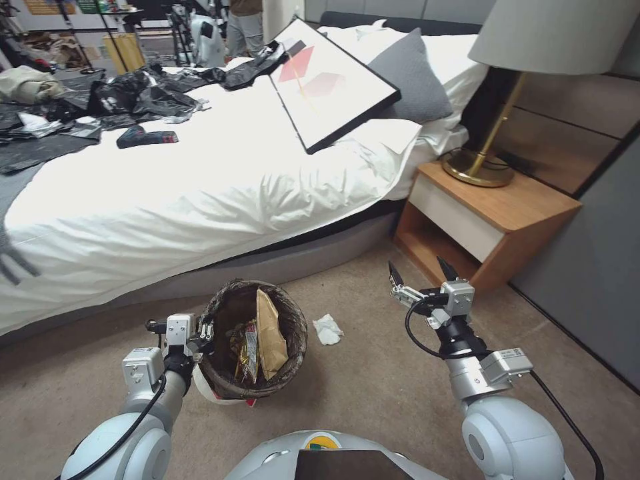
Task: Pick up the trash bin, then pick up the garbage from the floor and place it into the trash bin.
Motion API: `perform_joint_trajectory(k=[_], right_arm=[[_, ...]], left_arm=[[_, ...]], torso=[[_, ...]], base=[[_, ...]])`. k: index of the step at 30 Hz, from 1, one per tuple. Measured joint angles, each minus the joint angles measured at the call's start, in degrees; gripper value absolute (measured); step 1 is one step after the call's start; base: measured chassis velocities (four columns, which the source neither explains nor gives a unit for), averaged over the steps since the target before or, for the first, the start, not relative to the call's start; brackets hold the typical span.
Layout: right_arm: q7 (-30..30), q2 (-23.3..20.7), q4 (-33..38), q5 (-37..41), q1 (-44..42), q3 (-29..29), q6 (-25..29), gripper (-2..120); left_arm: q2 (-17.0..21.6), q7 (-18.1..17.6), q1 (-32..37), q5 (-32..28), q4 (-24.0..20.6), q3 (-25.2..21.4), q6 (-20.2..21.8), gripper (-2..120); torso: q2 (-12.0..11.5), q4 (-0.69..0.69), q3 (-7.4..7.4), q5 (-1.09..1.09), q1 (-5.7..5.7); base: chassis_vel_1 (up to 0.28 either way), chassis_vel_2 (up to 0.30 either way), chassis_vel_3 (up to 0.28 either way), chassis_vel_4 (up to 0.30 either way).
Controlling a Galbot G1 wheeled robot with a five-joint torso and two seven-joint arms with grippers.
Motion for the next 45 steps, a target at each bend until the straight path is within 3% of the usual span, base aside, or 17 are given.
perform_joint_trajectory(k=[16,21,26,28,31,45], right_arm=[[0.20,-0.08,-1.12,0.42,-0.16,1.58,-0.80,100],[-0.05,-0.28,-3.52,2.86,1.32,3.31,-4.68,100],[0.67,-2.41,-7.21,11.98,5.47,3.20,-11.48,100],[0.67,-2.41,-7.21,11.98,5.47,3.20,-11.48,100],[1.90,-5.59,-13.88,15.51,11.71,0.64,-15.66,100],[1.65,-9.84,-32.89,16.32,23.60,-8.20,-18.54,100]], left_arm=[[-0.41,-0.25,0.55,1.18,0.00,-0.11,-1.12,7],[-0.43,-0.26,0.44,1.16,0.00,-0.10,-1.15,7],[-0.37,-0.27,0.43,1.16,0.00,-0.10,-1.15,7],[-0.37,-0.27,0.43,1.16,0.00,-0.10,-1.15,7],[-0.32,-0.24,0.57,1.06,0.00,-0.21,-1.12,7],[-0.29,-0.28,1.25,0.83,0.00,-0.49,-1.05,7]], torso=[[0.00,0.02,0.00,0.00,0.00],[0.00,-0.03,0.00,0.00,0.00],[0.00,0.00,0.00,0.00,0.00],[0.00,0.00,0.00,0.00,0.00],[0.00,0.01,0.00,-0.01,0.00],[0.00,-0.01,0.00,0.00,0.00]], base=[[0.081,0.085,0.083,0.080],[0.000,0.000,0.000,0.000],[0.000,0.000,0.000,0.000],[0.000,0.000,0.000,0.000],[0.000,0.000,0.000,0.000],[0.000,0.000,0.000,0.000]])
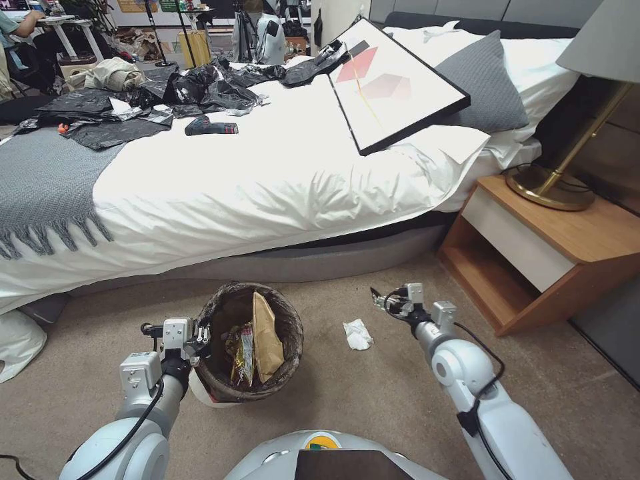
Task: Pick up the trash bin, then pick up the garbage from the floor and place it into the trash bin.
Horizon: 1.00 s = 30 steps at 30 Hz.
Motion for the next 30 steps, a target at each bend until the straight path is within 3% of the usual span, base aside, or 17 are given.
perform_joint_trajectory(k=[15,30], right_arm=[[-0.49,2.73,-15.40,-5.26,4.79,-7.87,2.00,100],[0.40,7.15,-26.54,-10.59,9.44,-11.28,3.30,100]], left_arm=[[0.05,-0.84,1.41,-0.95,0.00,-0.09,-0.08,7],[-0.14,-0.92,1.59,-1.67,0.00,0.03,0.10,7]], torso=[[0.00,0.00,0.00,-0.01,0.00],[0.00,0.01,0.00,-0.01,0.00]], base=[[0.000,0.000,0.000,0.000],[0.000,0.000,0.000,0.000]])
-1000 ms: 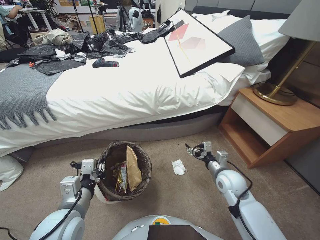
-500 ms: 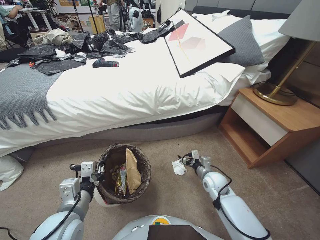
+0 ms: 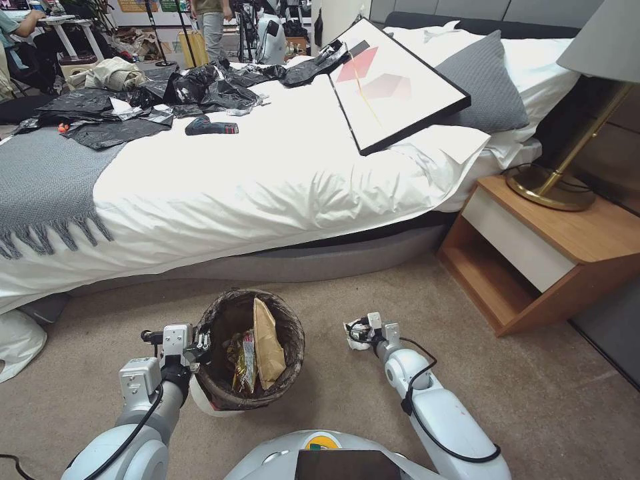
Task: Pick up the trash bin, then pick up the garbage from the floor and place it into the trash bin.
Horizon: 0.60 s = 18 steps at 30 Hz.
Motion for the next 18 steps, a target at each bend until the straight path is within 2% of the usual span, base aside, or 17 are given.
perform_joint_trajectory(k=[18], right_arm=[[0.06,2.01,-7.31,-3.21,2.65,-0.33,1.01,100]], left_arm=[[0.06,0.01,0.29,-0.10,0.00,0.16,0.09,7]], torso=[[0.00,0.00,0.00,0.00,0.00]], base=[[0.000,0.000,0.000,0.000]])
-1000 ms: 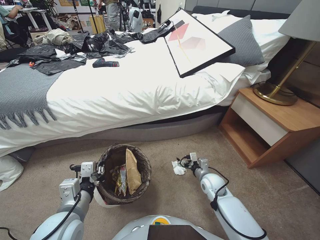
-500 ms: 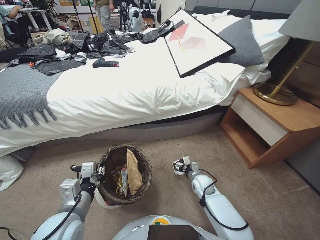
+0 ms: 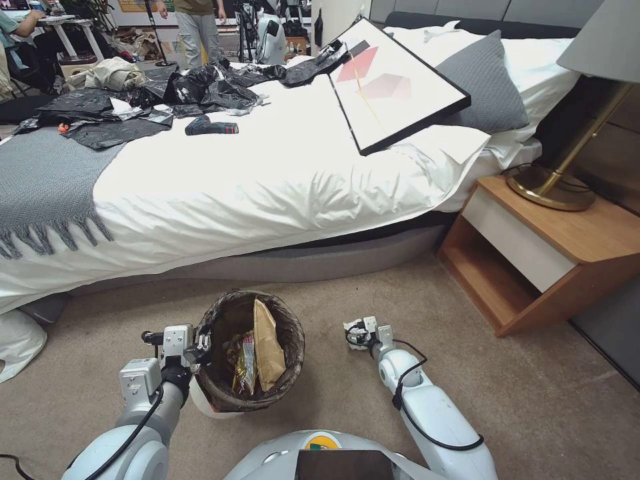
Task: Pick up the trash bin, then pick up the garbage from the floor and place it into the trash bin.
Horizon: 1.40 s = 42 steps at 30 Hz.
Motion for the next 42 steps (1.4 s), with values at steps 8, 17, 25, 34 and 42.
perform_joint_trajectory(k=[8,17,25,34,42], right_arm=[[-0.03,0.53,-1.59,-0.81,0.55,-0.02,0.28,100],[-0.08,0.83,-2.91,-1.34,0.94,0.00,0.79,100],[-0.13,1.03,-2.82,-1.56,0.86,-0.12,0.80,82],[-0.14,1.26,-3.36,-1.97,0.84,-0.07,0.85,49],[-0.13,1.18,-3.06,-1.96,0.57,0.46,0.93,21]], left_arm=[[-0.02,0.03,0.07,0.11,0.00,-0.01,-0.02,7],[-0.05,0.05,0.09,0.17,0.00,-0.06,-0.04,7],[-0.05,0.07,-0.04,0.17,0.00,-0.04,-0.05,7],[-0.03,0.06,-0.21,0.17,0.00,-0.05,-0.05,7],[0.12,0.07,-0.44,0.17,0.00,0.04,-0.05,7]], torso=[[0.00,0.00,0.00,0.00,0.00],[0.00,0.00,0.00,0.00,0.00],[0.00,0.00,0.00,0.00,0.00],[0.00,0.00,0.00,0.00,0.00],[0.00,0.00,0.00,0.00,0.00]], base=[[0.000,0.000,0.000,0.000],[0.000,0.000,0.000,0.000],[0.000,0.000,0.000,0.000],[0.000,0.000,0.000,0.000],[0.000,0.000,0.000,0.000]])
